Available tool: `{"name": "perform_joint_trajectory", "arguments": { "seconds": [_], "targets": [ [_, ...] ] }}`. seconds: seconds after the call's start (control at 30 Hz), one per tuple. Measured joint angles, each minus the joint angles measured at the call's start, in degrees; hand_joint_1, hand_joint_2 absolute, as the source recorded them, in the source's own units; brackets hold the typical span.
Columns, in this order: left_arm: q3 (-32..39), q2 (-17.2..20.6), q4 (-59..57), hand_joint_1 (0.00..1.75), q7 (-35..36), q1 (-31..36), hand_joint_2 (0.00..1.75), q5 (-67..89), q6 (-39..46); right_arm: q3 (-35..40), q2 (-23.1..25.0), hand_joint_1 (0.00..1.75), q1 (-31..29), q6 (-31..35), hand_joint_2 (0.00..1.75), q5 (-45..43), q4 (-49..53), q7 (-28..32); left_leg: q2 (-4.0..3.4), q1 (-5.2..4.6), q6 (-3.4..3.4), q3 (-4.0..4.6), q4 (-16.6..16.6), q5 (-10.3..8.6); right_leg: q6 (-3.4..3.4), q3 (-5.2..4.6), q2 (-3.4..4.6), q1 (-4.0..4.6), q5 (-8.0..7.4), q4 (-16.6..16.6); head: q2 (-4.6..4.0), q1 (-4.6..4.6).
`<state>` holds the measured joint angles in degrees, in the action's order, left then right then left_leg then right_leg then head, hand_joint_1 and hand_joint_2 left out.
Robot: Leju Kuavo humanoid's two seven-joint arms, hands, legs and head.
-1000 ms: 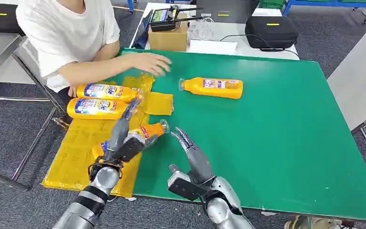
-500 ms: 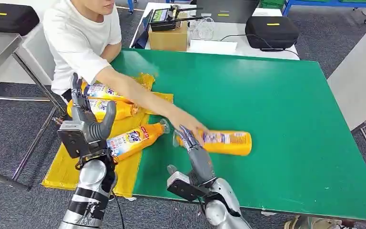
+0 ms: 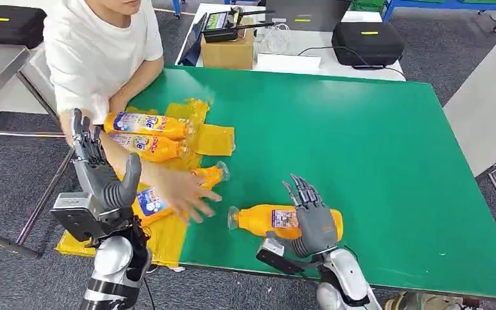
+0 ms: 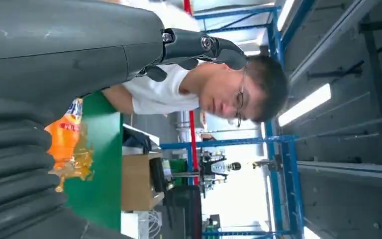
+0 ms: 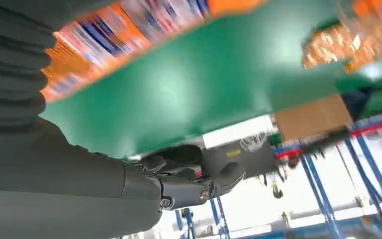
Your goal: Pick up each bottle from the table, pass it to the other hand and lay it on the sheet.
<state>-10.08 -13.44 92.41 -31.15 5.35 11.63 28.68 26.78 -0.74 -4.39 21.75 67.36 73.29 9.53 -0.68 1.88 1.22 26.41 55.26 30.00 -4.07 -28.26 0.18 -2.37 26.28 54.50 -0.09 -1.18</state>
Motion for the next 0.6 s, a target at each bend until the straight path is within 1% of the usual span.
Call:
{"name": "perform_joint_trajectory", "arguments": {
  "seconds": [0.17,0.3,0.47,0.6],
  "targets": [
    [-0.07,0.0,0.31,0.0,0.75,-0.88,1.75,0.5,-0.28,-0.07,-1.07,0.0,3.31,-2.12,1.75,1.2,1.05,-2.1,-0.01,-0.01,0.0,0.01,0.0,0.0,0.0,0.01,0.0,-0.01,0.0,0.0,0.0,0.0],
    [0.0,0.0,0.31,0.0,1.27,-1.3,1.75,1.2,-0.57,-0.88,-2.41,0.0,4.62,-3.09,1.75,1.31,1.55,-3.76,-0.01,-0.05,0.0,0.02,0.0,0.0,0.0,0.01,0.0,-0.05,0.0,0.0,0.0,0.0],
    [-0.74,0.07,0.31,0.0,0.97,-1.72,1.75,3.73,-1.57,-2.82,-4.54,0.0,4.34,-4.77,1.75,1.73,1.53,-3.35,-0.01,-0.06,0.0,0.03,0.0,0.0,0.0,0.01,0.0,-0.07,0.0,0.0,0.0,-0.02],
    [-2.34,0.2,0.9,0.0,0.51,-2.74,1.75,5.31,-2.12,-3.87,-6.3,0.0,2.22,-5.36,1.75,2.95,1.46,-3.17,-0.01,-0.06,-0.01,0.02,0.0,0.0,0.0,0.01,0.01,-0.08,0.0,0.0,0.0,-0.02]
  ]
}}
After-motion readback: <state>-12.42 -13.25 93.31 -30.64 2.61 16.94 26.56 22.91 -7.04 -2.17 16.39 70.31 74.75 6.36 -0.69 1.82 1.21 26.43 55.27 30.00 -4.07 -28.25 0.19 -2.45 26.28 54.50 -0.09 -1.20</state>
